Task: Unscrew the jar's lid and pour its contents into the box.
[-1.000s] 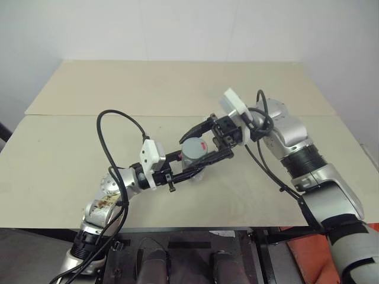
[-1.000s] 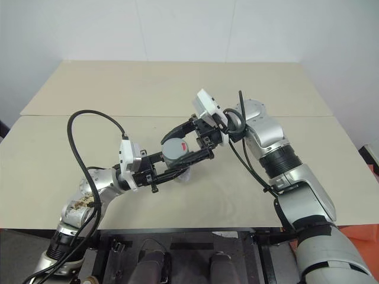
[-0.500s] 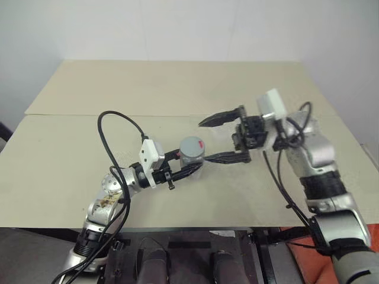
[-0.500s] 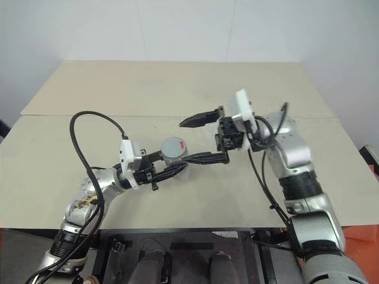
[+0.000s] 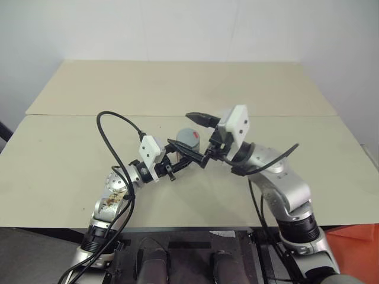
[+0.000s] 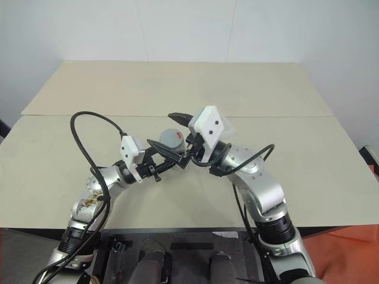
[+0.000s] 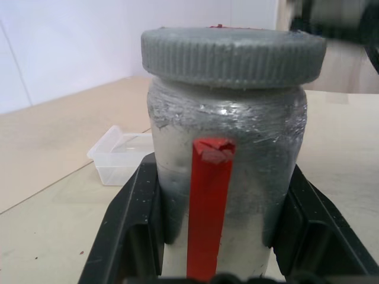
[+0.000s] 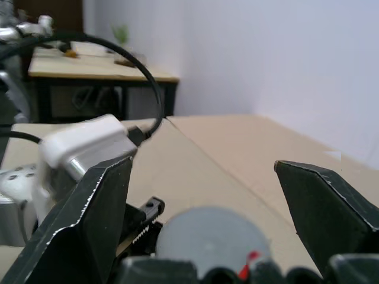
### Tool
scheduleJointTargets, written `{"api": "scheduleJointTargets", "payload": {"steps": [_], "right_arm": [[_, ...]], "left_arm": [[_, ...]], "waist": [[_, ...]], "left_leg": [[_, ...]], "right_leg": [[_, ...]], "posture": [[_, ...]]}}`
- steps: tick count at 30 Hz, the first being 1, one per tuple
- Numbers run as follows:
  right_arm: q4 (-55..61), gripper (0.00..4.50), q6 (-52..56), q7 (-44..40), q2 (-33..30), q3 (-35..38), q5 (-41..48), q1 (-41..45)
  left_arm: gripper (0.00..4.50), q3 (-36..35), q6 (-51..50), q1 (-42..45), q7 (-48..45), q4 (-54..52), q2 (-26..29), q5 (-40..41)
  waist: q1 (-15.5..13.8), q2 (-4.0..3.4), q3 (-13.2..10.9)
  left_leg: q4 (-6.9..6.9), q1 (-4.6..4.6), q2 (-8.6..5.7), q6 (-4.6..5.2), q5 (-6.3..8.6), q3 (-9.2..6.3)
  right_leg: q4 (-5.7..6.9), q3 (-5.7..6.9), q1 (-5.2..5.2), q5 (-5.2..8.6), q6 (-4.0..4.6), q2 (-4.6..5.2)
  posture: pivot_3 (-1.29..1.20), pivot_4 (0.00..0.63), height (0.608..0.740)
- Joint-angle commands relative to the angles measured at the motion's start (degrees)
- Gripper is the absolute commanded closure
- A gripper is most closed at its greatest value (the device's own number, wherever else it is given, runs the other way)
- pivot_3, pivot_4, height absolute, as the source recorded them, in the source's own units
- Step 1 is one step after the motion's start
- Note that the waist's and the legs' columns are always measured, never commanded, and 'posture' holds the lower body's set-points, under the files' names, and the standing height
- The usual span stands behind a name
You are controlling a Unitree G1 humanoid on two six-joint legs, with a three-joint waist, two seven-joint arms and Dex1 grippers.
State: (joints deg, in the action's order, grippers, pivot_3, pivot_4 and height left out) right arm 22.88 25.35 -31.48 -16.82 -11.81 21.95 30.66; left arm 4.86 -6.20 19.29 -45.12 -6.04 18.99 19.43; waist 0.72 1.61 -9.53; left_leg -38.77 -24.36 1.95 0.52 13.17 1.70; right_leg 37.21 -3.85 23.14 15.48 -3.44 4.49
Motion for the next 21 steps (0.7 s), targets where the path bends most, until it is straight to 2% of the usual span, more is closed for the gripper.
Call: {"api": "scheduleJointTargets", "payload": {"steps": [1,21], "right_arm": [[3.59,0.03,1.55,3.32,1.26,0.23,-1.50,0.92],[2.96,0.03,5.84,5.97,1.46,0.19,-5.84,0.22]], "left_arm": [[2.57,-0.38,1.96,0.76,0.31,-0.85,-0.32,-0.39],[2.57,-1.47,2.49,0.22,-0.04,-0.23,-0.14,0.29]], "waist": [[0.00,0.00,0.00],[0.09,0.00,0.00]], "left_leg": [[0.00,0.00,0.00,0.00,0.00,0.00],[0.01,0.01,0.01,0.00,0.00,0.00]], "right_leg": [[0.00,0.00,0.00,0.00,0.00,-0.01],[-0.01,0.00,0.00,0.00,0.00,-0.03]], "posture": [[0.00,0.150,0.740],[0.00,0.150,0.740]]}}
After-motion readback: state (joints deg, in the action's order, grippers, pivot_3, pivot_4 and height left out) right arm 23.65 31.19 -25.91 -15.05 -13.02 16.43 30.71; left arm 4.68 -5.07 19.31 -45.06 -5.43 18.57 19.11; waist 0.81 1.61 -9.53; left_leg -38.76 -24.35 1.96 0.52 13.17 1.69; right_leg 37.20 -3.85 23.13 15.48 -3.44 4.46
